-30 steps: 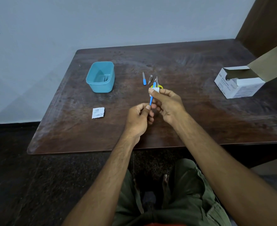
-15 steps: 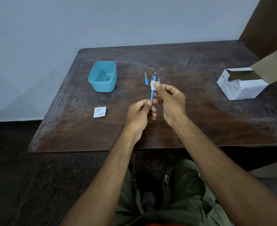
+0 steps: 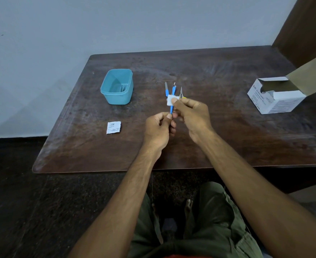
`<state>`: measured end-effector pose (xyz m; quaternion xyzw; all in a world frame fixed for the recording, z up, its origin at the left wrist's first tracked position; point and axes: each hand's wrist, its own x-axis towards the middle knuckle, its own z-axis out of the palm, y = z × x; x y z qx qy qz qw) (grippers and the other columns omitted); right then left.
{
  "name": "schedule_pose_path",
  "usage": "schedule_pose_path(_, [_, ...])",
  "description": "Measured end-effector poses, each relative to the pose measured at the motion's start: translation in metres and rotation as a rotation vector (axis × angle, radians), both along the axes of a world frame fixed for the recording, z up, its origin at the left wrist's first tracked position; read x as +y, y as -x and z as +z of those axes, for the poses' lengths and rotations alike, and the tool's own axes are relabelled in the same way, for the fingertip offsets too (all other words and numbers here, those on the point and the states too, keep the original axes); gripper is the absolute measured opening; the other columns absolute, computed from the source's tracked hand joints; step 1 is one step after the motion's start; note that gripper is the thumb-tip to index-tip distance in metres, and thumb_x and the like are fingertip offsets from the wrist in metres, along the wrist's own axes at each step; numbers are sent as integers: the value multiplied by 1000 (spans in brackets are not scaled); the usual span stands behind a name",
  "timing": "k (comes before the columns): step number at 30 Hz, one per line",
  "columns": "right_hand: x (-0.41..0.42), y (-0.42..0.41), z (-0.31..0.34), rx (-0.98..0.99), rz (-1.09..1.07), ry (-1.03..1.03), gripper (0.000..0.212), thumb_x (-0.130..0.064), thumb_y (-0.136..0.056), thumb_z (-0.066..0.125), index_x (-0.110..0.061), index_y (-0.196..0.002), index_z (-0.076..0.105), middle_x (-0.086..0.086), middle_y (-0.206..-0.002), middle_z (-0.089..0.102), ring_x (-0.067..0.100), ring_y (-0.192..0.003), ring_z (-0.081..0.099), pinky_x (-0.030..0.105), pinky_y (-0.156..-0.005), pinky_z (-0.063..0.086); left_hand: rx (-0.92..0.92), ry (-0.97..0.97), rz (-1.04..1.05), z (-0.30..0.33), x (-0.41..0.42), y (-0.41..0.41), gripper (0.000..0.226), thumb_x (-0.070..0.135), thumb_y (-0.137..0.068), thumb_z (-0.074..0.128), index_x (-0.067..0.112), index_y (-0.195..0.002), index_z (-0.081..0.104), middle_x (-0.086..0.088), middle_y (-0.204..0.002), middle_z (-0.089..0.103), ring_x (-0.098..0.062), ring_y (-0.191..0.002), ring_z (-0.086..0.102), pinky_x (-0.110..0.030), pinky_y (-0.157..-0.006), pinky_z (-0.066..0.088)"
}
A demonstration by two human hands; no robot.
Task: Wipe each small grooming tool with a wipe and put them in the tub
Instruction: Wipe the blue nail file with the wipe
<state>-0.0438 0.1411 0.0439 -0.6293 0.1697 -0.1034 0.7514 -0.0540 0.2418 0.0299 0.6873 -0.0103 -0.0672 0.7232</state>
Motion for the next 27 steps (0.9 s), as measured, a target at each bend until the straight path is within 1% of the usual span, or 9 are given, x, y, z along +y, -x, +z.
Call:
schedule_pose_path(2, [0,2,2,11,6,51,15,-14,-87,69,-8,-73,69,9,-66,61,10,-52,56,16,-48,44,-25,-50,29,-3,0,-2,25,7,-100,44,5,-88,66,1,-60,54,0,-45,47,-14,-47,43])
schedule_pose_path(5, [-4,-6,15,32,-39,39,12,-18,-86,71,-14,-74,70,-1,-68,67,7,-59,61,15,-52,44,-41,-71,40,-4,-2,-1,27,8,-100,45,11,-83,66,2,-59,57,0,-46,49,-14,-48,43])
schedule_pose_path(8, [-5,-14,24,36,-50,30,17,-22,-86,70,-18,-70,67,-7,-65,67,5,-59,62,17,-54,43,-71,-70,45,-1,-4,-2,26,8,-100,45,12,-84,66,2,-59,57,0,-46,49,-14,-48,44])
schedule_pose_path(13, [-1,6,8,14,34,82,24,-15,-87,68,-13,-63,65,1,-61,62,7,-54,57,11,-49,42,-107,-103,69,-2,-1,-8,28,5,-99,46,12,-80,66,1,-59,57,-2,-47,49,-18,-50,44])
schedule_pose_path(15, [0,12,3,17,59,122,20,-14,-87,69,-12,-67,67,2,-63,62,4,-53,56,9,-48,40,-99,-118,73,-4,-1,-7,27,5,-99,47,10,-81,67,0,-59,58,-2,-47,50,-18,-49,45])
schedule_pose_path(18, [-3,5,11,10,-33,96,4,-15,-83,73,-14,-82,70,0,-72,66,5,-59,59,9,-49,42,-88,-130,77,-4,-3,-3,25,6,-98,49,13,-82,68,1,-59,60,-1,-48,52,-17,-51,47])
schedule_pose_path(21, [-6,-4,17,-8,-113,78,17,-16,-81,76,-12,-96,68,0,-80,68,6,-63,62,8,-49,43,-89,-102,97,-1,-5,-2,24,6,-96,52,15,-79,66,1,-60,62,-3,-49,56,-19,-53,50])
schedule_pose_path(24, [-2,1,12,7,-55,100,8,-16,-80,76,-10,-82,71,1,-72,68,11,-64,63,15,-57,48,-96,-96,106,2,-4,-5,21,6,-96,53,11,-84,69,0,-60,63,-4,-50,56,-18,-52,51])
schedule_pose_path(27, [1,9,1,11,51,115,17,-14,-81,75,-9,-66,71,3,-62,65,12,-60,59,28,-65,50,-109,-111,104,-1,-1,-7,25,5,-96,52,11,-80,69,1,-59,63,-4,-50,55,-18,-51,49])
